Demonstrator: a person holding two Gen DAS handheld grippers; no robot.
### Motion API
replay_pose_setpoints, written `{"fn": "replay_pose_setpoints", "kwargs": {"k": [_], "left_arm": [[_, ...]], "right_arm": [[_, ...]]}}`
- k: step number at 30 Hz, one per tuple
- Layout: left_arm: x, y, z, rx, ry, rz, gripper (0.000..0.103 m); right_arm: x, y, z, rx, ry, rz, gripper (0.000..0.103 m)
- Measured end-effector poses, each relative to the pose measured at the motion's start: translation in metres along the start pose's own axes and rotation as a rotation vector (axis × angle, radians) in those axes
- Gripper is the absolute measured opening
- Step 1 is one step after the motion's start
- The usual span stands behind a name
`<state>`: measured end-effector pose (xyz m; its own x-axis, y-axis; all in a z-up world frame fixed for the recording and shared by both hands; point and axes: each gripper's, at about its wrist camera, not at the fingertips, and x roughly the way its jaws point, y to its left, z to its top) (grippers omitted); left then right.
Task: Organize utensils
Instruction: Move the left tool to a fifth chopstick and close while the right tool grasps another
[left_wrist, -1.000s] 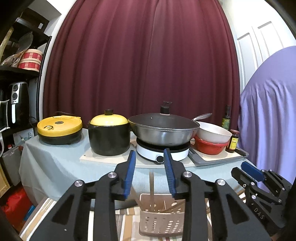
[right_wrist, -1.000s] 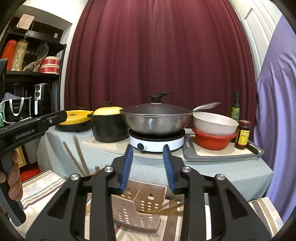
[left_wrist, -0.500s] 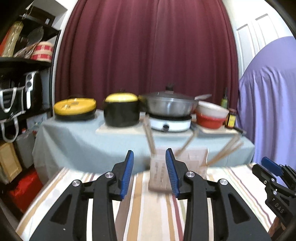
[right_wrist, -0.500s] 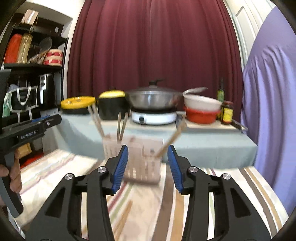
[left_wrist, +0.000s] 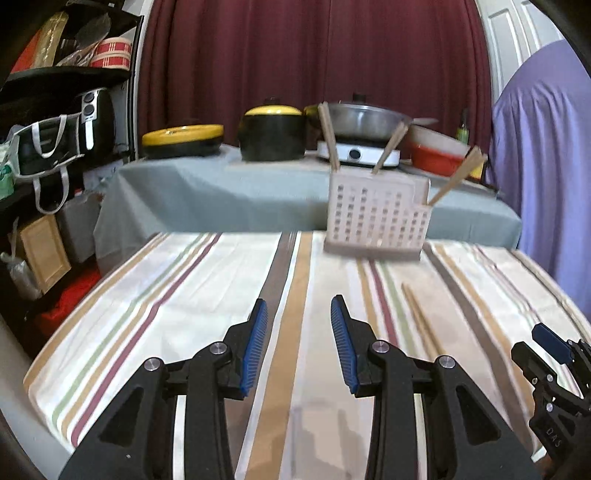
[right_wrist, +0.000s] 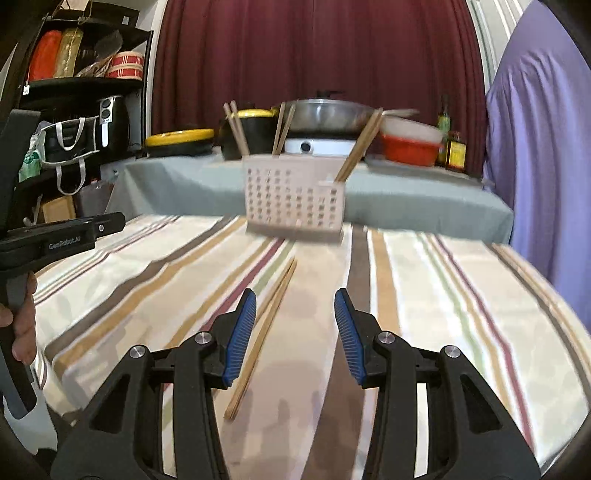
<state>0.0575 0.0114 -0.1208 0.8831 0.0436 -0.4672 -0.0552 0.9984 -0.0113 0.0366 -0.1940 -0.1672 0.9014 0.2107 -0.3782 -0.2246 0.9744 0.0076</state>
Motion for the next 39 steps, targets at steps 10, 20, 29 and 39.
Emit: {"fn": "replay_pose_setpoints", "kwargs": {"k": [10, 20, 29, 39], "left_arm": [[-0.002, 0.011, -0.04, -0.015, 0.086, 0.033, 0.036], [-0.001, 0.002, -0.048, -0.004, 0.096, 0.0, 0.036], [-0.002, -0.013, -0.052, 0.018, 0.101, -0.051, 0.036], [-0.003, -0.037, -0.054, 0.052, 0.114, -0.108, 0.036]], "right_arm": [[0.004, 0.015, -0.027, -0.007, 0.062, 0.042, 0.043], [0.017, 0.021, -0.042, -0.019, 0.153, 0.061, 0.033], [0.02, 0.015, -0.043, 0.011, 0.181, 0.08, 0.015], [0.02, 0.011, -0.044, 0.014, 0.194, 0.077, 0.006]]}}
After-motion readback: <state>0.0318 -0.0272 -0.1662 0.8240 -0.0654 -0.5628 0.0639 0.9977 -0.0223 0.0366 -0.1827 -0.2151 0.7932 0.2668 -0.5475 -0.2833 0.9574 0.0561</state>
